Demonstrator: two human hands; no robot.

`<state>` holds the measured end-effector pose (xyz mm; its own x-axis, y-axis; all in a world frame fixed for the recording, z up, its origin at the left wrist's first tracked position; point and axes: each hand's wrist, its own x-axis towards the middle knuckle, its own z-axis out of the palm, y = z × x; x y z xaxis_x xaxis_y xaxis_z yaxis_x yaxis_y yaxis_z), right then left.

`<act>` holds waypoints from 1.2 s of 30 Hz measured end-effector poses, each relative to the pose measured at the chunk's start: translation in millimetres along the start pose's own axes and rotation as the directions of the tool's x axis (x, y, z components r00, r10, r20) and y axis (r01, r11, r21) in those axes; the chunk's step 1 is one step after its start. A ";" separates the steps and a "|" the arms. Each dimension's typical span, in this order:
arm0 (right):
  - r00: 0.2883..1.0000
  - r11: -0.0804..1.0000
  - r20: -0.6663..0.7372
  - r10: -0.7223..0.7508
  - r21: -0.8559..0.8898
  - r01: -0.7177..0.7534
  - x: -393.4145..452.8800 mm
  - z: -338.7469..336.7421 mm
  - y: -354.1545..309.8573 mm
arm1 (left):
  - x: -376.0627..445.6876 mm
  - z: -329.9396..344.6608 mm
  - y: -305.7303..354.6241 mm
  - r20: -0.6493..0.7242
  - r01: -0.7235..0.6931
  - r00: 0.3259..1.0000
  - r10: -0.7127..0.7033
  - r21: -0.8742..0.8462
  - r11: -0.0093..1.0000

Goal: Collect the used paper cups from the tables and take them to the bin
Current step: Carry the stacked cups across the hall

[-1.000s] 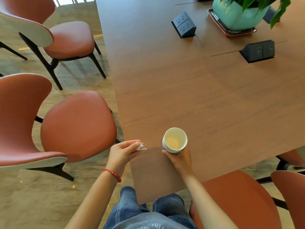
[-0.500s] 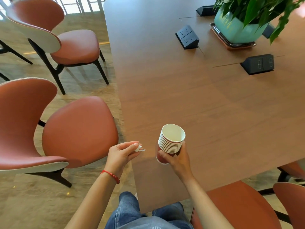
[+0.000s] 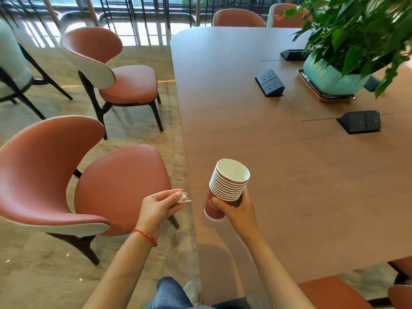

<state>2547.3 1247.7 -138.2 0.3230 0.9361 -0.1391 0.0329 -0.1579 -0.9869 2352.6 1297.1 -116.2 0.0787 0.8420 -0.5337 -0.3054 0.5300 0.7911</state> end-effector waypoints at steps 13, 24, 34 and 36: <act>0.936 0.998 0.349 -0.055 -0.015 0.064 -15.0 43.0 -10.8 | -67.3 -45.1 -9.9 -0.270 -0.207 0.950 0.160 -0.158 0.965; 0.729 0.990 0.681 -0.069 -0.044 0.135 -73.3 83.5 -26.8 | -173.8 -78.6 -54.5 -0.593 -0.399 0.786 0.175 -0.269 0.877; 0.387 0.986 0.920 -0.060 -0.006 0.167 -187.0 167.2 -29.8 | -287.7 -151.3 -97.2 -0.826 -0.603 0.548 0.132 -0.282 0.746; 0.331 0.984 0.942 -0.048 -0.013 0.180 -216.6 184.9 -27.5 | -310.1 -170.1 -108.6 -0.853 -0.629 0.509 0.116 -0.277 0.726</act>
<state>2301.6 1107.4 -96.1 -0.7860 0.6136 -0.0754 0.1025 0.0090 -0.9947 2199.9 961.2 -87.4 -0.8047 0.4043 -0.4348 -0.5341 -0.1730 0.8275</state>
